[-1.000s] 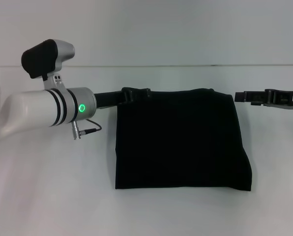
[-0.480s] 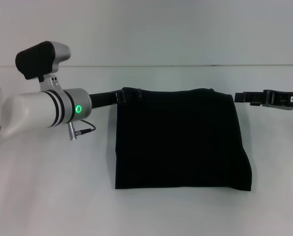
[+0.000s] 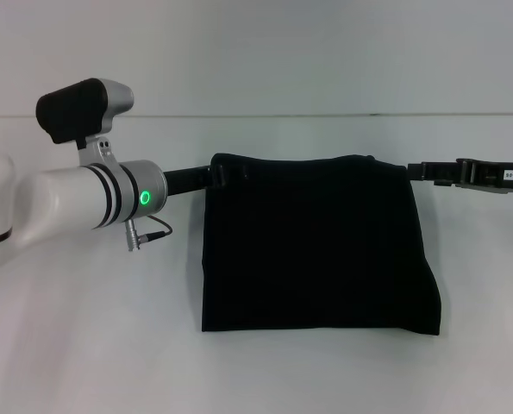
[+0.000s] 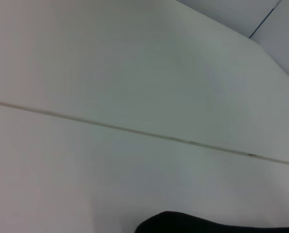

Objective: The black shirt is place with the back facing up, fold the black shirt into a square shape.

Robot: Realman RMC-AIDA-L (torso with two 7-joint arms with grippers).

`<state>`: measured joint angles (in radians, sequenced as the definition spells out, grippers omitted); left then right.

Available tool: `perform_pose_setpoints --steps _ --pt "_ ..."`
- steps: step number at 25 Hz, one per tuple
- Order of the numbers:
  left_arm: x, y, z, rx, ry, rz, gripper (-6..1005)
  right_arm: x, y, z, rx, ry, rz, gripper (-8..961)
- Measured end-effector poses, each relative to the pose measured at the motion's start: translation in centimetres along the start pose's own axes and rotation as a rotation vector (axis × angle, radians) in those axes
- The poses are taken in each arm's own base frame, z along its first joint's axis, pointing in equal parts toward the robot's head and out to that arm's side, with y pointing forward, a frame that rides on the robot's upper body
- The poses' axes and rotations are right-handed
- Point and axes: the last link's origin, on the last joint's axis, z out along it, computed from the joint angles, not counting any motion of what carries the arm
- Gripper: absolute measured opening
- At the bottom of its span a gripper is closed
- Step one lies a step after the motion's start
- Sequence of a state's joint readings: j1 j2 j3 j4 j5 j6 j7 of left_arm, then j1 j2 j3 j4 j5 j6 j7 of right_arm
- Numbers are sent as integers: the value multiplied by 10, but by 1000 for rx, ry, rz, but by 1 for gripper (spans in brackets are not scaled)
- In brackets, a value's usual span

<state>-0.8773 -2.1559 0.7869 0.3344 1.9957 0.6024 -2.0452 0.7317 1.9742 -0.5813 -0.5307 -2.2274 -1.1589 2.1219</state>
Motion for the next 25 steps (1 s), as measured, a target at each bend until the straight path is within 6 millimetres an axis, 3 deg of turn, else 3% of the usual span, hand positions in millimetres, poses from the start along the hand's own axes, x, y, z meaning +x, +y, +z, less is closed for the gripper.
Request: perform_pose_setpoints --steps 7,13,15,21,25 --pt "-3 -1 1 14 8 41 781 -1 1 1 0 -2 -5 714" --pt "-3 0 2 14 9 48 590 -2 1 1 3 -5 -6 715" --pt "-4 -1 1 15 10 46 343 -1 1 2 7 -6 -7 716" --pt "-1 -2 0 17 19 42 113 -1 0 2 11 -9 -8 718" --pt "1 -2 0 22 24 44 56 -2 1 3 9 -10 -10 719"
